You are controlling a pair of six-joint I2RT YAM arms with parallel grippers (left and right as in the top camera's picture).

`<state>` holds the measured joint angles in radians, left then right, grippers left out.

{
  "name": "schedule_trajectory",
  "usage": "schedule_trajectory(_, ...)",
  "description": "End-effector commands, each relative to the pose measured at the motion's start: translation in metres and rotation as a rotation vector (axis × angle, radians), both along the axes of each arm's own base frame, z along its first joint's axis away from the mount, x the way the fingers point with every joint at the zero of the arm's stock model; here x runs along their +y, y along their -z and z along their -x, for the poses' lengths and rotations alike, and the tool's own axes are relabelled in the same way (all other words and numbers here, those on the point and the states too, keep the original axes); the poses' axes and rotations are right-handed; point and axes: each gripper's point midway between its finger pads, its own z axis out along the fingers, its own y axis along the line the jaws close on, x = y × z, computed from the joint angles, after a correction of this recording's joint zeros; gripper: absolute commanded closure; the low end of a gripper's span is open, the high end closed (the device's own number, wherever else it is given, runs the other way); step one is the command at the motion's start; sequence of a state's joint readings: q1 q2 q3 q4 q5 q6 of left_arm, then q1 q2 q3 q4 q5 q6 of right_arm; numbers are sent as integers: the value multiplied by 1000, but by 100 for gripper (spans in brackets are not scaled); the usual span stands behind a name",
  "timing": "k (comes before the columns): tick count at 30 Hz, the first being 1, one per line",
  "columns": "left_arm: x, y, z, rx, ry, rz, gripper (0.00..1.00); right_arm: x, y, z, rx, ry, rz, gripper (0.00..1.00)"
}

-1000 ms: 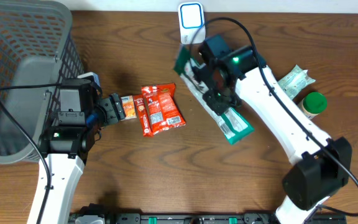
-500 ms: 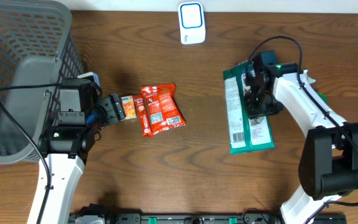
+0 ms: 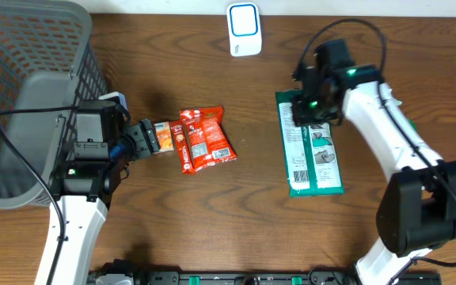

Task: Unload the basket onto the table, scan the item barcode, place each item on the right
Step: 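Move the gloves bag right and set it down near the jar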

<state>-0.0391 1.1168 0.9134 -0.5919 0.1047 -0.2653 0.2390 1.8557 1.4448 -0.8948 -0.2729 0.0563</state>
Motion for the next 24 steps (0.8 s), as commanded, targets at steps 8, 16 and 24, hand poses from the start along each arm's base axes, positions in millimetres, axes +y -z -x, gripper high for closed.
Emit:
schedule_trajectory(8,3,-9,-4,-23,-13,-5,18,8,87,17,-136,163,212,96)
schedule_trajectory(16,3,-9,-4,-23,-13,-5,18,-67,89,7,-177,268,445,96)
schedule_trajectory(24,3,-9,-4,-23,-13,-5,18,-120,87,-1,-151,280,489,93)
